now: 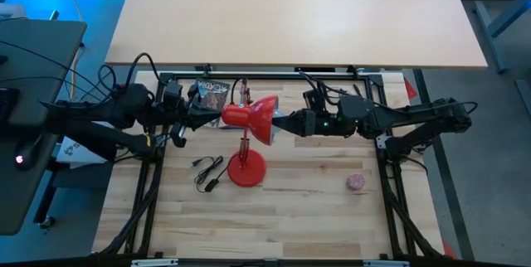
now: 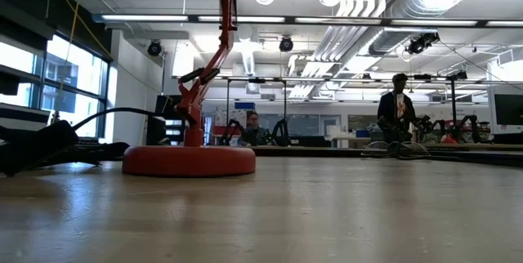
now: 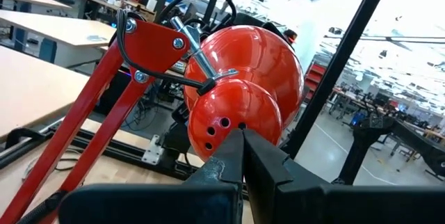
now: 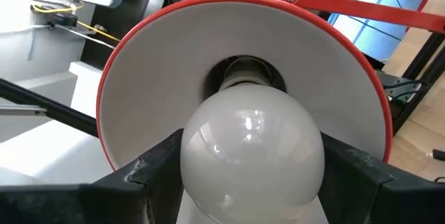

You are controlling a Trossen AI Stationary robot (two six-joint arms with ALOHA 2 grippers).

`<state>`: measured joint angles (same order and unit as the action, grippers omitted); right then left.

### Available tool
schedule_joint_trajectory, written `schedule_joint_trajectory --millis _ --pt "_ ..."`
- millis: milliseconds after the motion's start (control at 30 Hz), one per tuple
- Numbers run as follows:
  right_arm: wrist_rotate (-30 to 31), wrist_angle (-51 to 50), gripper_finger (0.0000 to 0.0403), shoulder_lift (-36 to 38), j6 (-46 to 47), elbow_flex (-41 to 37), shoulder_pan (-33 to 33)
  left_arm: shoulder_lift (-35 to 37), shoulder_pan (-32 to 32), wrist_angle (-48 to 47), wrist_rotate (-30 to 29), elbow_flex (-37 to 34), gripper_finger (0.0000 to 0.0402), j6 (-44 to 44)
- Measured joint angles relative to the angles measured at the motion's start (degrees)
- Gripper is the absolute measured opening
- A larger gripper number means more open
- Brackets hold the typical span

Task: Screw lightbulb
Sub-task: Insert the lightbulb on the lamp

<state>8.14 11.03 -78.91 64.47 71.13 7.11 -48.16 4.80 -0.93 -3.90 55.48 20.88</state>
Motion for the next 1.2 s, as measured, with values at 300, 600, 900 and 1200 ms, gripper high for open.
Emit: schedule_joint_trajectory --millis 300,600,900,1200 --pt "0.3 0.4 0.025 0.0 3.1 0.0 0.0 0.0 0.0 0.0 0.2 0.0 0.0 0.0" --pt "0.5 0.4 0.025 0.0 8.0 0.0 0.0 0.0 0.0 -0.1 0.2 0.0 0.0 -1.1" --pt "1.7 0.5 0.025 0.0 16.8 0.0 0.0 0.0 0.0 -0.1 0.2 0.0 0.0 -2.4" --pt "3.6 0.6 0.025 0.0 21.2 0.0 0.0 -0.1 0.1 0.0 0.8 0.0 0.0 -3.1"
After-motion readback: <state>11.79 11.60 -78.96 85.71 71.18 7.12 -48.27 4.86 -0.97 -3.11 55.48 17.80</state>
